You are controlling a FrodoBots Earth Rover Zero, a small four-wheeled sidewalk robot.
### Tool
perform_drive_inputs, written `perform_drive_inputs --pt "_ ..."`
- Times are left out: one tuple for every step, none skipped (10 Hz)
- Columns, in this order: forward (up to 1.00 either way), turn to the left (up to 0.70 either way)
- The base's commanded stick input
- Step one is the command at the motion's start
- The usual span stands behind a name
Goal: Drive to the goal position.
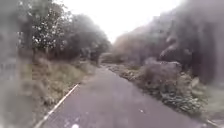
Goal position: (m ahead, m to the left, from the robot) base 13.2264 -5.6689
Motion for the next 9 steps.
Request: perform_drive_inputs --pt "1.00 0.00" --pt "1.00 0.00" --pt "1.00 0.00" --pt "1.00 0.00" --pt "1.00 0.01" --pt "1.00 0.02" --pt "1.00 0.39" --pt "1.00 0.34" --pt "1.00 0.02"
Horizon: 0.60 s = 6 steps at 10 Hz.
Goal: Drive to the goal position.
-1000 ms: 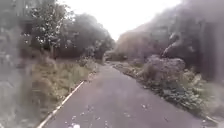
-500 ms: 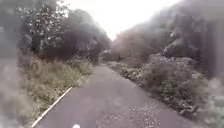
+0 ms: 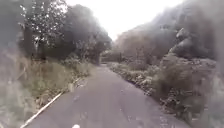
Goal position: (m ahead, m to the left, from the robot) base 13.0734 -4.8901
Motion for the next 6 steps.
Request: perform_drive_inputs --pt "1.00 0.00" --pt "1.00 0.01" --pt "1.00 0.00" --pt "1.00 0.01" --pt "1.00 0.02" --pt "1.00 0.33"
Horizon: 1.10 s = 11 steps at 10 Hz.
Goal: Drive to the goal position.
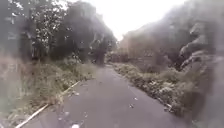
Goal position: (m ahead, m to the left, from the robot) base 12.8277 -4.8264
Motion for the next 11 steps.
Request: perform_drive_inputs --pt "1.00 0.33" --pt "1.00 0.27" --pt "1.00 0.08" --pt "1.00 0.03" --pt "1.00 0.02" --pt "1.00 0.02" --pt "1.00 0.02" --pt "1.00 0.00" --pt "1.00 0.02" --pt "1.00 0.03" --pt "1.00 0.20"
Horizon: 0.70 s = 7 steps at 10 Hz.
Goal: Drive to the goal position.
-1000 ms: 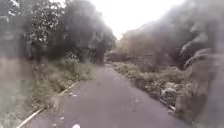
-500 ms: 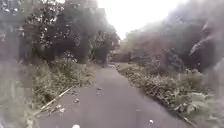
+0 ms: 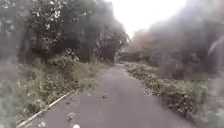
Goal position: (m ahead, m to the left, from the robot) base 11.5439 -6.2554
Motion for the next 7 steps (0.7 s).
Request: perform_drive_inputs --pt "1.00 0.31" --pt "1.00 0.28" --pt "1.00 0.00" --pt "1.00 0.00" --pt "1.00 0.00" --pt "1.00 -0.04" --pt "1.00 -0.12"
